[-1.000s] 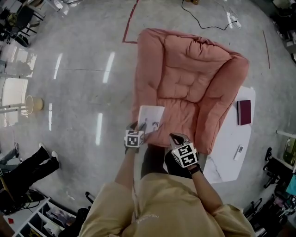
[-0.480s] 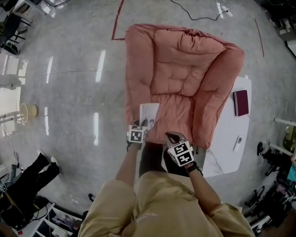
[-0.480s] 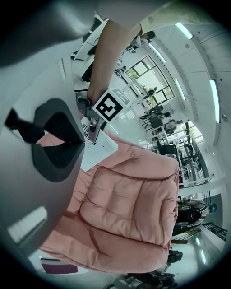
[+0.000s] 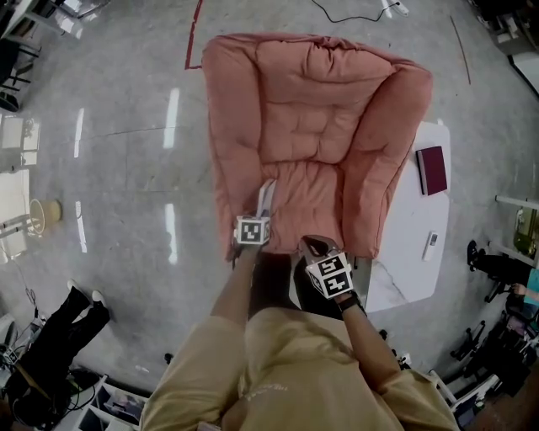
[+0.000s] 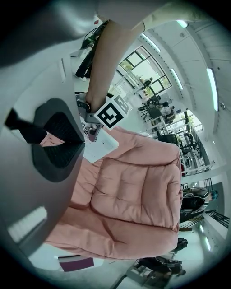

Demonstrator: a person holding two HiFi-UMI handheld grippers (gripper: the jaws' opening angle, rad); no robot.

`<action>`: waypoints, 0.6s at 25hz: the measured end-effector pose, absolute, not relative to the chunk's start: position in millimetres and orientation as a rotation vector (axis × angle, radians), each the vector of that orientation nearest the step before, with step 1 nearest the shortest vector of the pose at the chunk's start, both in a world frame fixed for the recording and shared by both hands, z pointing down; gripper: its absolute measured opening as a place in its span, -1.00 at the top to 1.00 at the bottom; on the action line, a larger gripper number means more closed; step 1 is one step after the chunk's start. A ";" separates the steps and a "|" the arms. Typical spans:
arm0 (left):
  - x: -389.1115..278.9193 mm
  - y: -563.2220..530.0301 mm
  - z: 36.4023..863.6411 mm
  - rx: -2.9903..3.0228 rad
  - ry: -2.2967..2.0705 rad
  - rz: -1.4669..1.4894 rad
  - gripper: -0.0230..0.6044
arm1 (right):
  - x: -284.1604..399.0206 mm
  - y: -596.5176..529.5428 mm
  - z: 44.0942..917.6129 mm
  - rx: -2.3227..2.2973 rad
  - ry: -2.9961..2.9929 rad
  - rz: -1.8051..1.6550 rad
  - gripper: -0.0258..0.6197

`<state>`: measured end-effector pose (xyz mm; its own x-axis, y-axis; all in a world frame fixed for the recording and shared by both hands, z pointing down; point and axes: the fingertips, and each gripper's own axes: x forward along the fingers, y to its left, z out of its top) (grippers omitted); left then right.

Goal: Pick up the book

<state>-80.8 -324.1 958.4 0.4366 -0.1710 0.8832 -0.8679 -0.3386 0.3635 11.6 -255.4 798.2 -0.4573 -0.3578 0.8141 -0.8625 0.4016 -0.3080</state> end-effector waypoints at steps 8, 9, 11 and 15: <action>-82.6 -326.4 933.6 1.770 -0.938 0.960 0.77 | 22.5 -261.4 781.7 1.101 -2.037 1.018 0.90; -82.3 -326.6 925.8 1.781 -0.945 0.950 0.77 | 24.2 -263.4 777.1 1.109 -2.045 1.016 0.90; -81.0 -326.0 902.8 1.808 -0.961 0.929 0.77 | 29.0 -267.9 766.2 1.127 -2.062 1.004 0.90; -71.3 -332.5 840.3 1.875 -1.026 0.810 0.77 | 47.6 -280.7 734.4 1.195 -2.109 0.981 0.90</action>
<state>-71.3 -332.5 840.3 0.4586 -0.3418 0.8203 -0.8772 -0.3220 0.3562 47.6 -280.7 734.4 -0.4747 -0.4987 0.7252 -0.8759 0.3481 -0.3340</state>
